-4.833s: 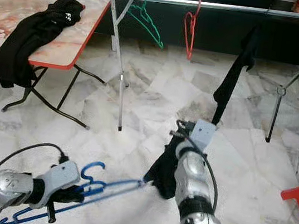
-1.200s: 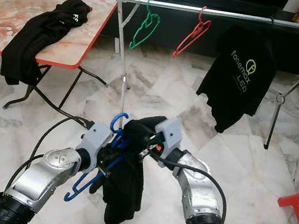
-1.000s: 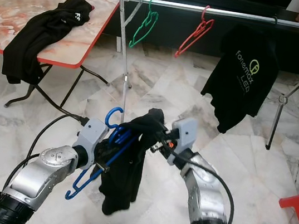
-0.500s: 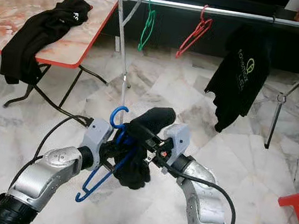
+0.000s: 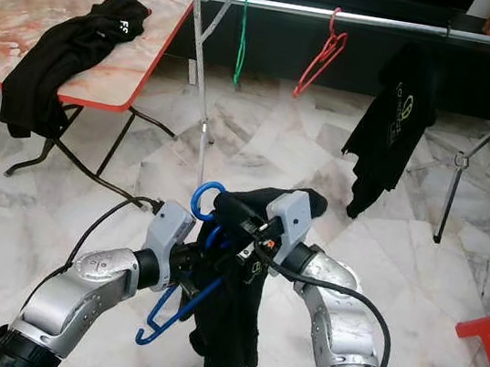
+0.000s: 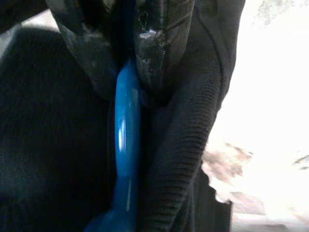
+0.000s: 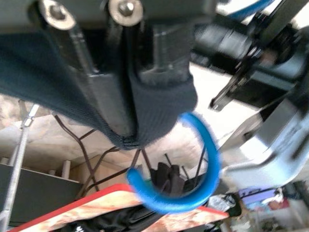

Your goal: Hang hanger

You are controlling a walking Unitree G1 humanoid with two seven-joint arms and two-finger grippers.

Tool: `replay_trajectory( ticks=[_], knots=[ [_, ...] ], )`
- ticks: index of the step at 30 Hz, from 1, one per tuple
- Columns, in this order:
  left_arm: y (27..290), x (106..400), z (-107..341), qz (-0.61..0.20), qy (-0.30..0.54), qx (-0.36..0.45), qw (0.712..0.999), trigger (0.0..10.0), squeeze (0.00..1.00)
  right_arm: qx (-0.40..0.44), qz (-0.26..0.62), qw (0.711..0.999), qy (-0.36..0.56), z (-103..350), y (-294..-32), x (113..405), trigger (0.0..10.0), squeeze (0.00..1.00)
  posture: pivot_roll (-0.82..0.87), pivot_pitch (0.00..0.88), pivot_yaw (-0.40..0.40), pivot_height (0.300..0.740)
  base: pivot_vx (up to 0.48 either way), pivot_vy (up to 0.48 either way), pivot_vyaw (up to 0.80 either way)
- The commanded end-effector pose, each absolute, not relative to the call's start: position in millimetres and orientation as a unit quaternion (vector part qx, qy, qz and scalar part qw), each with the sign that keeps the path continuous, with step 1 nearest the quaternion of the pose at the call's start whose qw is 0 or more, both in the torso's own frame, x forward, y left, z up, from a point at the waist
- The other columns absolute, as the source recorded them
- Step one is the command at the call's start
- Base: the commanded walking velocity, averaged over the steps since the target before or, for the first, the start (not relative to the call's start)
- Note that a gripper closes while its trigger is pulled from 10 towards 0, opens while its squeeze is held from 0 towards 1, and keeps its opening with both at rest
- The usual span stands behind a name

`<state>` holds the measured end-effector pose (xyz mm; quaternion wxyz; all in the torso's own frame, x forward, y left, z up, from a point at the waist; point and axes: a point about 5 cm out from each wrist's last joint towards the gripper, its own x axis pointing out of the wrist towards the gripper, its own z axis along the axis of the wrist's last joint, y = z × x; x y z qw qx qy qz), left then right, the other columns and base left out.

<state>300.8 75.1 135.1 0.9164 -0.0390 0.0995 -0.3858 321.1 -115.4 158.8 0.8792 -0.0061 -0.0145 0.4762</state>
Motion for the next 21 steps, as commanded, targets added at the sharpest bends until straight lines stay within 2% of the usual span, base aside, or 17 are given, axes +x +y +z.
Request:
replay_trajectory(
  ticks=[1,14,21],
  knots=[
    [75.7,303.0,148.3,-0.382,0.067,-0.055,0.920,10.0,0.00,-0.022,0.494,0.869,-0.011,158.4,-112.4,315.1,10.0,1.00,0.07,0.183,-0.056,0.740,0.000,0.000,0.00],
    [81.9,310.5,158.1,-0.345,0.031,-0.069,0.936,10.0,0.00,-0.052,0.490,0.869,0.040,142.1,-122.1,299.3,10.0,1.00,0.06,0.187,-0.061,0.740,0.000,0.000,0.00],
    [83.3,313.1,161.3,-0.336,0.021,-0.082,0.938,10.0,0.00,-0.083,0.508,0.853,0.090,125.6,-125.6,282.6,10.0,1.00,0.06,0.183,-0.064,0.740,0.000,0.000,0.00]
  ],
)
